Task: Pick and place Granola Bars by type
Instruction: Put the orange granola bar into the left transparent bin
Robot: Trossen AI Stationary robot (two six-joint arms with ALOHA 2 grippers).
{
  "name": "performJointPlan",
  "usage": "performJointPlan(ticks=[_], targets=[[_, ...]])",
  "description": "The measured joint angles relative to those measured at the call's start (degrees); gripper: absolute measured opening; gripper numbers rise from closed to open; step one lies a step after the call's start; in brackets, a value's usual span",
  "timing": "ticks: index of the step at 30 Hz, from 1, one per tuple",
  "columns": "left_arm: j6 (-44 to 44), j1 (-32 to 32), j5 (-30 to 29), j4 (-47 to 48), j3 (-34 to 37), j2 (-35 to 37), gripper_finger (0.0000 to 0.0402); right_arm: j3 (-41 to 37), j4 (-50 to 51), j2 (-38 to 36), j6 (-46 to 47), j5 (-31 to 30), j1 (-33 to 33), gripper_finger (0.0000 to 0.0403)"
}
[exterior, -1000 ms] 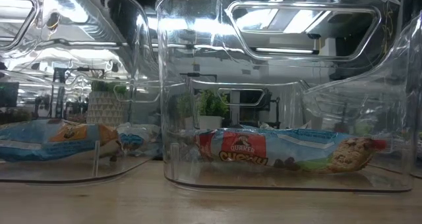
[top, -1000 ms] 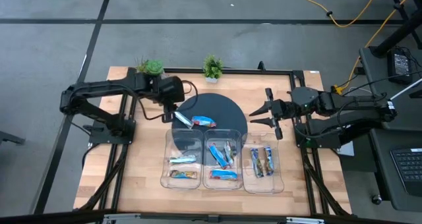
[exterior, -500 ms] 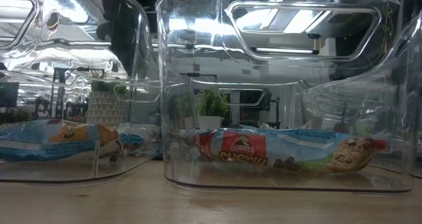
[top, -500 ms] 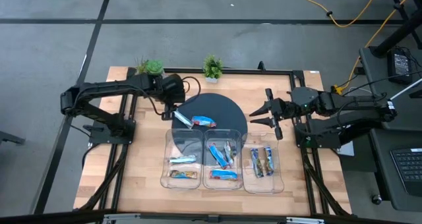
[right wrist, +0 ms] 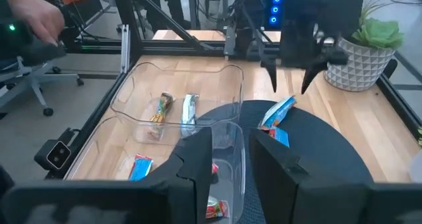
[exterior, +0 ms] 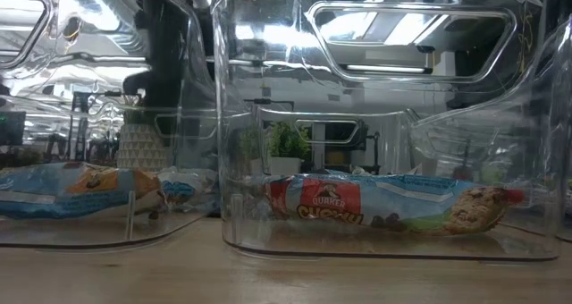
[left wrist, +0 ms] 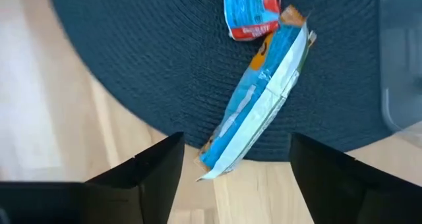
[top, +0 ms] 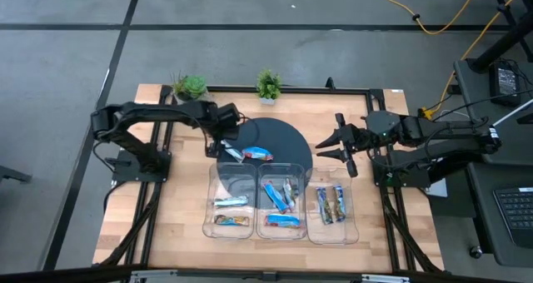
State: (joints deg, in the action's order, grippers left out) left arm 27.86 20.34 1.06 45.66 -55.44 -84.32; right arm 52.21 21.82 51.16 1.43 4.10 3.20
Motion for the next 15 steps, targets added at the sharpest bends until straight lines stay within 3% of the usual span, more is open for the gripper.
performJointPlan(ticks=[15], targets=[[0.67, -0.05, 2.26, -5.57, 0.06, -8.26, 0.0263, 0.0, 0.0, 0.0, 1.75, 0.0, 0.0, 0.0103]])
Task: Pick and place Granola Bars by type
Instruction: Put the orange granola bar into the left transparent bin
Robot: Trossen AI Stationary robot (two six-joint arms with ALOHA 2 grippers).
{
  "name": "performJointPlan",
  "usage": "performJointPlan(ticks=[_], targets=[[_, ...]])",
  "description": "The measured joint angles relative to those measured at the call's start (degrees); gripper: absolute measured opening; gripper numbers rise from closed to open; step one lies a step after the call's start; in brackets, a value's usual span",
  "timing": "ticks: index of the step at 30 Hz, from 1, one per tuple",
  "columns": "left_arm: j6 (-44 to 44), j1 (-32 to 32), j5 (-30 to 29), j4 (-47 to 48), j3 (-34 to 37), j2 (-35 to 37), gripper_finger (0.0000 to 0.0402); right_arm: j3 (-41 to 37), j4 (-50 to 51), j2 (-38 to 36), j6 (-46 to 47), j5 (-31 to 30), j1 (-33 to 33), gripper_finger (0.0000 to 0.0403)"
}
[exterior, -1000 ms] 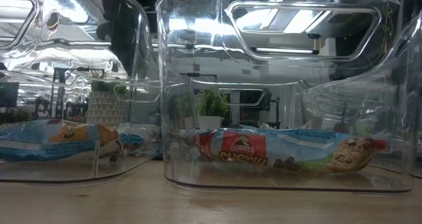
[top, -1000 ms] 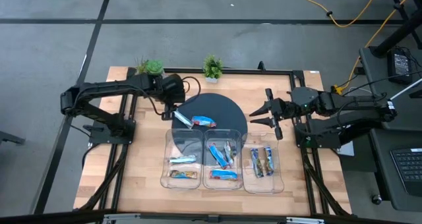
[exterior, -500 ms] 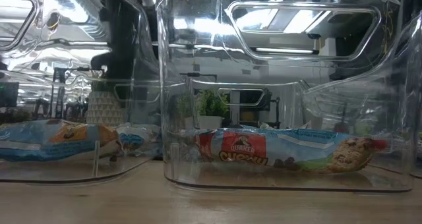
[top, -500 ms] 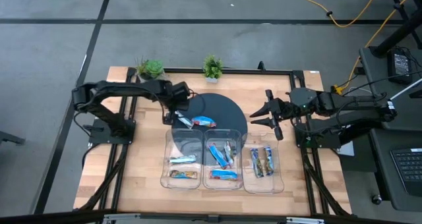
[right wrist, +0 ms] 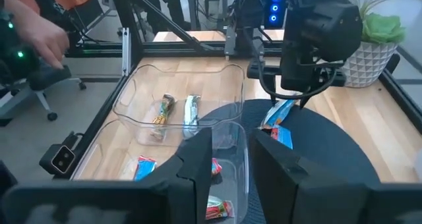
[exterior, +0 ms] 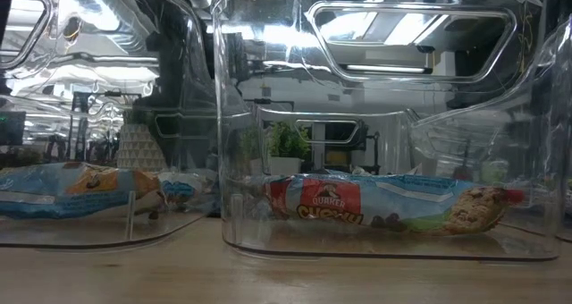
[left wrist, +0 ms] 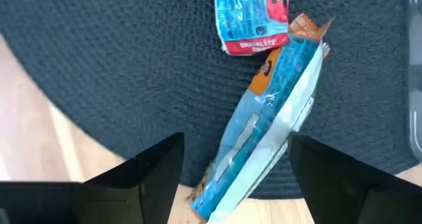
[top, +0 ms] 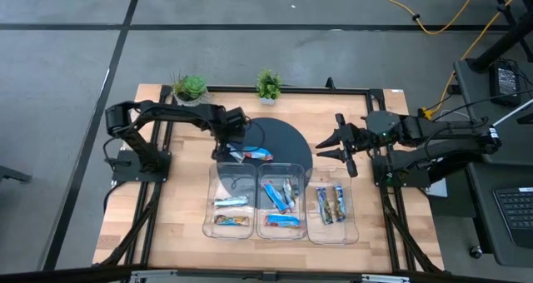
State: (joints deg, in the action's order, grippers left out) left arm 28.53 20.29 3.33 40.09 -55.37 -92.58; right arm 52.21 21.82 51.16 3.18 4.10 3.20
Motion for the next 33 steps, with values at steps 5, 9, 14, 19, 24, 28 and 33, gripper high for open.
performJointPlan(ticks=[5, 9, 14, 19, 24, 28, 33], targets=[[0.76, -0.75, 0.96, -0.39, 0.0, -1.68, 0.0263, 0.0, 0.45, 0.0, 1.11, 0.0, 0.0, 0.0103], [0.79, -1.5, 1.01, -0.62, 0.0, -2.66, 0.0264, 0.0, 0.46, 0.0, 1.16, 0.0, 0.0, 0.0103], [0.75, -2.29, 1.29, -1.33, -0.02, -4.18, 0.0264, 0.0, 0.44, 0.0, 1.18, 0.0, 0.0, 0.0103], [-0.11, -2.64, 1.02, -1.23, -0.02, -5.33, 0.0245, 0.0, 0.42, 0.0, 1.14, 0.0, 0.0, 0.0103], [-0.88, -2.64, 0.92, -1.48, -0.02, -5.31, 0.019, 0.0, 0.39, 0.0, 1.22, 0.0, -0.02, 0.0103], [-1.81, -2.64, 0.88, -1.4, -0.02, -5.31, 0.0133, 0.0, 0.37, 0.0, 1.24, 0.0, 0.0, 0.0103], [-2.71, -2.64, 1.01, -1.03, -0.07, -5.28, 0.0069, 0.0, 0.37, 0.0, 1.26, 0.0, 0.0, 0.0103]])
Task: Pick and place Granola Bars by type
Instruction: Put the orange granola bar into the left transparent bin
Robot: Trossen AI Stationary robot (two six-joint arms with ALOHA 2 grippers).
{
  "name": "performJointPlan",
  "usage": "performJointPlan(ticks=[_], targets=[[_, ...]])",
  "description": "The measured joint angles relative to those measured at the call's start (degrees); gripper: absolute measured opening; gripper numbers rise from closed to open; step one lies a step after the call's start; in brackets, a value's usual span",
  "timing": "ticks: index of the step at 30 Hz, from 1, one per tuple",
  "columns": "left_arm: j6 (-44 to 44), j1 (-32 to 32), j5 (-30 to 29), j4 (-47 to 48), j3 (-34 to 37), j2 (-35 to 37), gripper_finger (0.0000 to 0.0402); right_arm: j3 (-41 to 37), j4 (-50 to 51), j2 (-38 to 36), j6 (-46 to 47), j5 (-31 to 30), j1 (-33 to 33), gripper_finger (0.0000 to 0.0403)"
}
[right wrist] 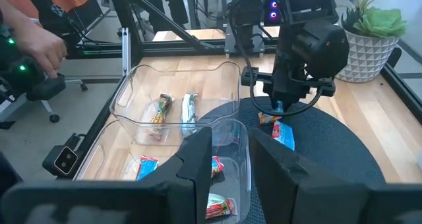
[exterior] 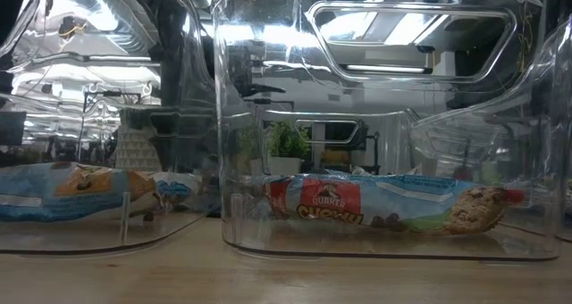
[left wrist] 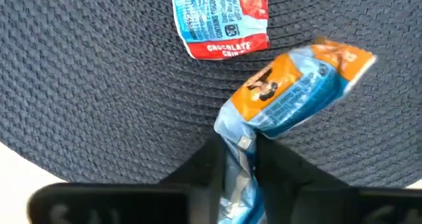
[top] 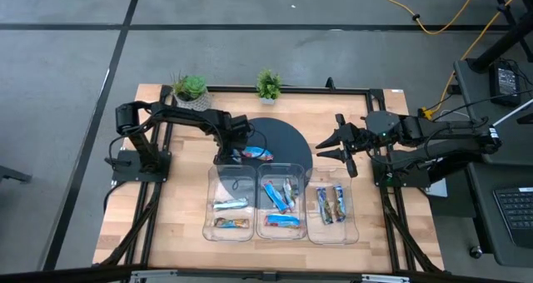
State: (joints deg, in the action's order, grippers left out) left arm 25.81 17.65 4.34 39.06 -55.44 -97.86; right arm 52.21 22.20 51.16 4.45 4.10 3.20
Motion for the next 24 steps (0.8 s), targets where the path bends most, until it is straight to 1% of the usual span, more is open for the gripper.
performJointPlan(ticks=[4, 8, 11, 16, 24], targets=[[-0.56, 0.0, 0.59, 1.75, -0.03, 0.51, 0.0032, 0.0, 0.0, 0.0, 0.0, 0.0, -0.02, 0.0103], [-1.06, 0.0, 0.57, 5.49, -0.02, 2.25, 0.0013, 0.0, 0.0, 0.0, 0.0, 0.0, -0.02, 0.0103], [-1.06, 0.07, 0.2, 7.18, -0.62, 4.25, 0.0008, 0.0, -0.02, 0.0, 0.02, 0.0, -0.01, 0.0103], [-1.41, 0.07, -0.33, 8.88, -3.59, 8.62, 0.0007, 0.0, -0.06, 0.0, -0.07, -0.02, -0.02, 0.0103], [-4.8, 0.07, -0.33, 8.97, -11.6, 16.15, 0.0006, 0.0, -0.07, 0.0, -0.13, -0.13, -0.02, 0.0103]])
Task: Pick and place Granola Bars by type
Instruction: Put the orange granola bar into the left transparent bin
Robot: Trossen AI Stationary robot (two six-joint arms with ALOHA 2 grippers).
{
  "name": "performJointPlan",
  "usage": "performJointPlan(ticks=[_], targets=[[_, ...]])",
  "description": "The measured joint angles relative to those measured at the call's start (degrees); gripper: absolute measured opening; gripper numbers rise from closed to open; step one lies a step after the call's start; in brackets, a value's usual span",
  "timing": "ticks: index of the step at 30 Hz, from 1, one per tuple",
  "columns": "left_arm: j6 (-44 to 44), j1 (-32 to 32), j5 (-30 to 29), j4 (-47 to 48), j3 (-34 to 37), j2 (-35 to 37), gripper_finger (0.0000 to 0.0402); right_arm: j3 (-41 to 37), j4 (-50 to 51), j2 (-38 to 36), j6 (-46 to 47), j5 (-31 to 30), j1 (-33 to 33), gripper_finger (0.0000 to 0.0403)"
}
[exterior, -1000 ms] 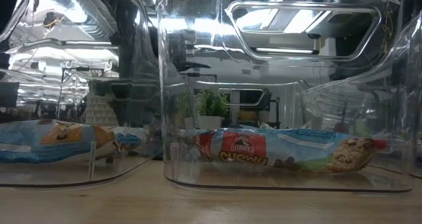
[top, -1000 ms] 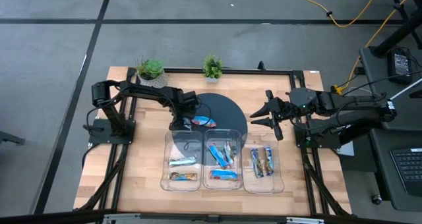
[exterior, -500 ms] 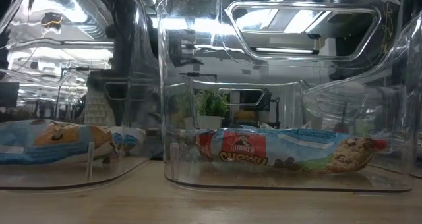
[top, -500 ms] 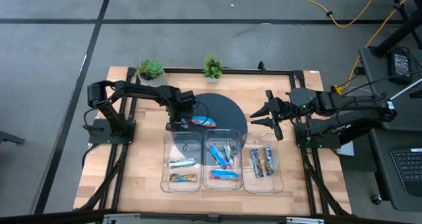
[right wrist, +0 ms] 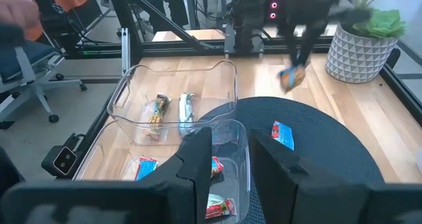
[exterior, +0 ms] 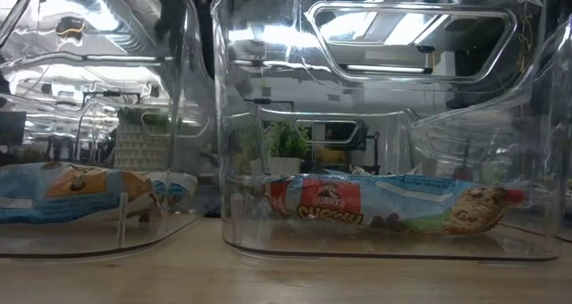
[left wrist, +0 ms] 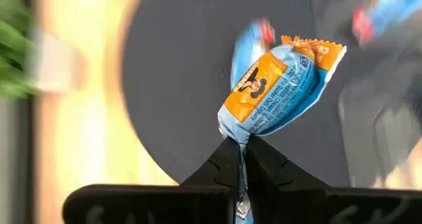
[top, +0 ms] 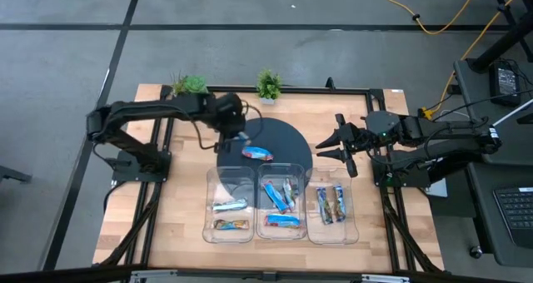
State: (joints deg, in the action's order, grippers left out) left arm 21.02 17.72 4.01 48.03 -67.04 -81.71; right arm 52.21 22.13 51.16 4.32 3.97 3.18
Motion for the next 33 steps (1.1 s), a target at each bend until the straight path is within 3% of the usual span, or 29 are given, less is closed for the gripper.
performJointPlan(ticks=[10, 22, 33], targets=[[-1.81, 0.0, 0.07, -0.26, -7.54, 5.71, 0.0004, 0.0, 0.0, 0.0, -0.04, 0.0, 0.0, 0.0103], [-3.35, -2.28, 0.1, -0.12, -7.83, 6.98, 0.0003, 0.0, 0.0, 0.0, -0.04, 0.0, 0.0, 0.0103], [-11.88, -9.24, 0.17, -0.22, -7.83, 16.32, 0.0003, 0.0, 0.02, 0.0, -1.8, 0.04, 0.0, 0.0103]])
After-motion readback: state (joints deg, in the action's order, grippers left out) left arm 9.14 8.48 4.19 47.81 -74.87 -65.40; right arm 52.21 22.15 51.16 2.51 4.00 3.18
